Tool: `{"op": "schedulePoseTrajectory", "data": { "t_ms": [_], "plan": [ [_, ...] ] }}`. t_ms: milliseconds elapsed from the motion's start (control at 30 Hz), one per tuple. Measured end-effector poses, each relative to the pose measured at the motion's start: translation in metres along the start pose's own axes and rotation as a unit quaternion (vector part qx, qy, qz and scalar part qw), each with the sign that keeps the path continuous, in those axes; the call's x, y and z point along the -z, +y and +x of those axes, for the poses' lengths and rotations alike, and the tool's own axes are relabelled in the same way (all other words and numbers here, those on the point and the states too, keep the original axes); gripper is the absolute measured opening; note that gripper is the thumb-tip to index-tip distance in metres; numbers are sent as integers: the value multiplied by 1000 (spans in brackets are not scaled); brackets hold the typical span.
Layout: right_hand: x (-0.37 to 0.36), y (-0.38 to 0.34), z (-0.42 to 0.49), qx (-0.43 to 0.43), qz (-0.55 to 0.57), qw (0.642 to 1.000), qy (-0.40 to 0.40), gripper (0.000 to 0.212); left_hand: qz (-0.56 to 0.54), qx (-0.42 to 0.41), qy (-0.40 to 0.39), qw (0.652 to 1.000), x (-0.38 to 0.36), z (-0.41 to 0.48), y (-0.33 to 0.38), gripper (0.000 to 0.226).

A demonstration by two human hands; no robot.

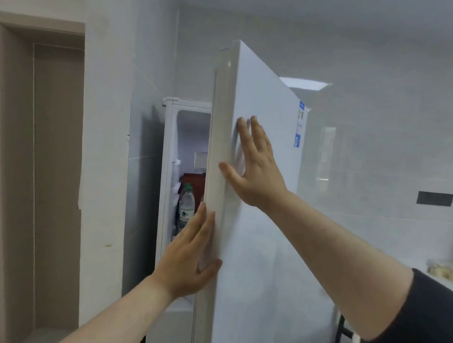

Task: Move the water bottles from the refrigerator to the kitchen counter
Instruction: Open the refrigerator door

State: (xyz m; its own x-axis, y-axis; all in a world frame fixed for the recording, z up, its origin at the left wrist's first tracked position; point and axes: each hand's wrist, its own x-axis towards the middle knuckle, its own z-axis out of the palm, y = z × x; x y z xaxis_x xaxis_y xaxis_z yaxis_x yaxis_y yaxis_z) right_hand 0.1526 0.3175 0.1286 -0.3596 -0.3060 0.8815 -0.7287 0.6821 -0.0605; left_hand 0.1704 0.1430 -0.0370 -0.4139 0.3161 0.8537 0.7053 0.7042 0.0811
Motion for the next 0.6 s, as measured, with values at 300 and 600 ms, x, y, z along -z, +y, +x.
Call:
{"op": "schedulePoseTrajectory", "data": {
  "t_ms": [300,600],
  "plan": [
    [120,50,-59,-43,68,997,-2,83,132,-121,-107,978,-27,19,103,94],
    [225,85,-97,-145,189,970,-49,72,206,-186,-132,952,-74,58,188,88]
  ]
}}
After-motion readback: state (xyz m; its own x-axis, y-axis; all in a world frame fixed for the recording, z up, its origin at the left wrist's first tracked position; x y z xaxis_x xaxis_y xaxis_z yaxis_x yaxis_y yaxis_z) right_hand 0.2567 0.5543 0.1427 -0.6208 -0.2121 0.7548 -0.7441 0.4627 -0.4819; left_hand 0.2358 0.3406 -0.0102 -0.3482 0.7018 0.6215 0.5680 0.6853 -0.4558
